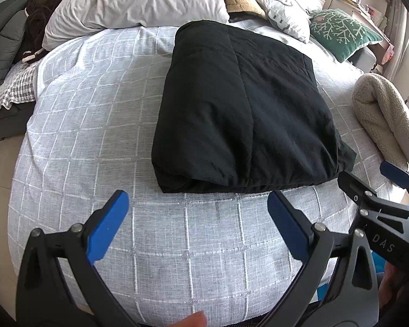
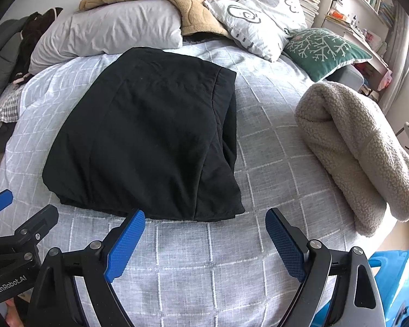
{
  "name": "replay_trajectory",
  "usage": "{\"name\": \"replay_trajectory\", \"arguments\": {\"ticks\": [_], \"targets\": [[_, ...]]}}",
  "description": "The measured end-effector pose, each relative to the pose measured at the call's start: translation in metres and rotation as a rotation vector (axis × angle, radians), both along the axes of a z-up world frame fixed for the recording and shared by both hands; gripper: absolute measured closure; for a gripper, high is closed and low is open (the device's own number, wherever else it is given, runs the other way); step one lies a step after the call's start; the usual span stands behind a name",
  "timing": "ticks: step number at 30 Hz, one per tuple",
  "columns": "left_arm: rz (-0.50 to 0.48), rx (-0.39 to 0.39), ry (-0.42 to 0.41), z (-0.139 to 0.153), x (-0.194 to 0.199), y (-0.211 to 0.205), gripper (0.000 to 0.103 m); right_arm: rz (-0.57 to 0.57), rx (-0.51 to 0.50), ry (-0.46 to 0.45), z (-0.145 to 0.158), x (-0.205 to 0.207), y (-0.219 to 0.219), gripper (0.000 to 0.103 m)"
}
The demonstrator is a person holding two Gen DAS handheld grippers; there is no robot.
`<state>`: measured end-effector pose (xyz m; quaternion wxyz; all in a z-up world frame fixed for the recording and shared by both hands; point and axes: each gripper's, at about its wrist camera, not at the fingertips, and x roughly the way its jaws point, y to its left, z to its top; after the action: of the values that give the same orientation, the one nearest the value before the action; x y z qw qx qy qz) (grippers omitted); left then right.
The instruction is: Fold large clothes
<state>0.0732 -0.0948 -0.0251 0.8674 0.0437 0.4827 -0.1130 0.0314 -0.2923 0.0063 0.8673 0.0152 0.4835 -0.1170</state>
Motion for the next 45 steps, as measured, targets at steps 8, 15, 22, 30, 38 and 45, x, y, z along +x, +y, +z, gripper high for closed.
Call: {"name": "replay_trajectory", "arguments": {"ticks": [8,15,22,30,38,45], "targets": [[0.002,0.001,0.0,0.0002,-0.0004,-0.0006,0.002,-0.001,0.004,0.005,-0.0011,-0.0007,0.0005,0.011],[0.002,0.0,0.001,0.0004,-0.0003,0.0,0.002,-0.001,0.005,0.006,-0.0011,-0.0013,0.0004,0.011],[0.002,-0.002,0.002,0.0008,-0.0003,0.0007,0.002,0.0,0.007,0.009,-0.0018,-0.0023,0.0007,0.011],[0.008,-0.007,0.002,0.0018,-0.001,0.002,0.002,0.0,0.01,0.012,-0.0041,-0.0022,0.0003,0.011],[0.012,-0.008,0.004,0.0013,-0.0009,0.0016,0.002,0.002,0.013,0.016,-0.0064,-0.0021,-0.0001,0.011],[0.018,-0.001,0.005,-0.0002,-0.0002,0.0023,0.002,0.002,0.013,0.017,-0.0062,-0.0021,-0.0001,0.011]]}}
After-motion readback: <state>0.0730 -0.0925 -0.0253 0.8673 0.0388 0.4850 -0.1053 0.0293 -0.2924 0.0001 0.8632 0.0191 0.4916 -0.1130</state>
